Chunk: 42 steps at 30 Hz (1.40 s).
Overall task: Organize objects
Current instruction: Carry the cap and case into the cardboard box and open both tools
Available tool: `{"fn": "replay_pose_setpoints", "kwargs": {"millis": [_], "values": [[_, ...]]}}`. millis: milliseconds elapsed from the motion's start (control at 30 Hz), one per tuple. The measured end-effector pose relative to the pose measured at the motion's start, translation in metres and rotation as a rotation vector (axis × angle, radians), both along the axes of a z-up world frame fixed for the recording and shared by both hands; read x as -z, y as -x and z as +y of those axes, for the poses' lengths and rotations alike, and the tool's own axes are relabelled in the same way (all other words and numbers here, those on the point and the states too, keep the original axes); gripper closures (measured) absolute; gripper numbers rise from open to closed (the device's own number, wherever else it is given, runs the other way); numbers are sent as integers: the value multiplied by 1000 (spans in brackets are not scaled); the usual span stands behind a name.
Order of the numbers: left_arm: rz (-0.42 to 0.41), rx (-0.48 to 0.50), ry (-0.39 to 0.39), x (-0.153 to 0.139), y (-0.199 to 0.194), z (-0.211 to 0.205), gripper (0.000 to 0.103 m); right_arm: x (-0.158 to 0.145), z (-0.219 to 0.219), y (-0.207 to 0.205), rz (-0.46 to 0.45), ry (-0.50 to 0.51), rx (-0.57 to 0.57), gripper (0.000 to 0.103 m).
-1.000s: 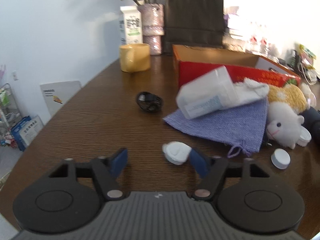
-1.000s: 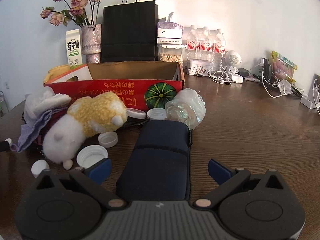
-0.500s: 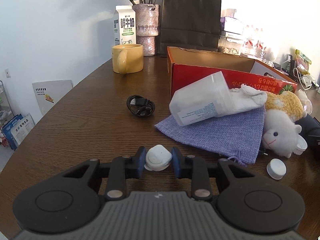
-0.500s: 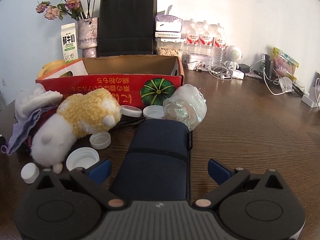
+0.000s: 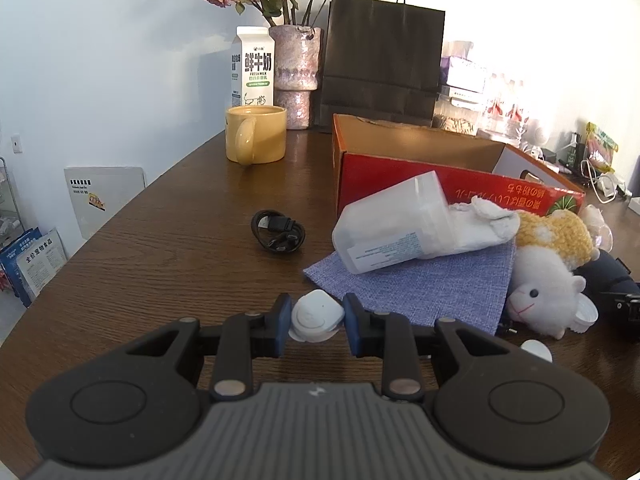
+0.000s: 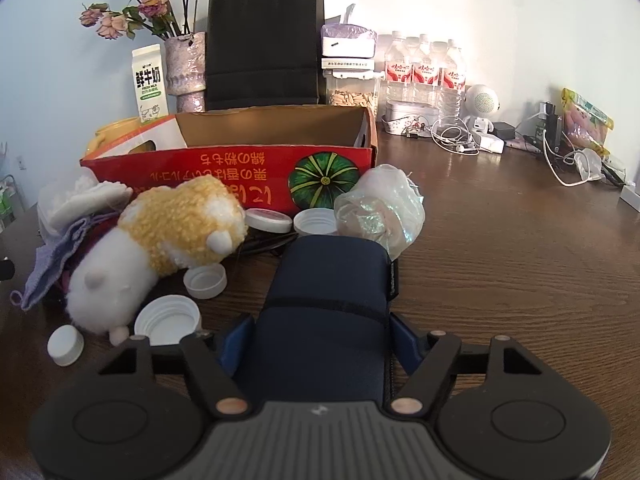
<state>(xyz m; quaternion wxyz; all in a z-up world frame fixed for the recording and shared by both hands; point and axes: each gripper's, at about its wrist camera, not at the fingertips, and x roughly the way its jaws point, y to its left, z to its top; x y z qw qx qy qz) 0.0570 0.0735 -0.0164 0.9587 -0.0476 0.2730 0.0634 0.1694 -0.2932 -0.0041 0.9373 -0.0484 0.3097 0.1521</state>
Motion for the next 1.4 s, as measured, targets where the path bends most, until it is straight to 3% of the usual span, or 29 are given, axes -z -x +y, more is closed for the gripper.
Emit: {"fn": "replay_pose_setpoints", "kwargs": {"millis": [433,767,1100,1400], "values": [[-40,21,8,-11,8,-7,75,-12,-18,26,-58,-52,2,38],[-122,92,13,-40,-11,-34,75,-42,5,22,-142,-78,-80,38],[-203,156,7,-76,-63,-67,75,-72,43,-15,-213,-111,-149,39],[-223,117,39,-91,-132,-76,75,-88,75,-76,-236,-142,-163,39]]}}
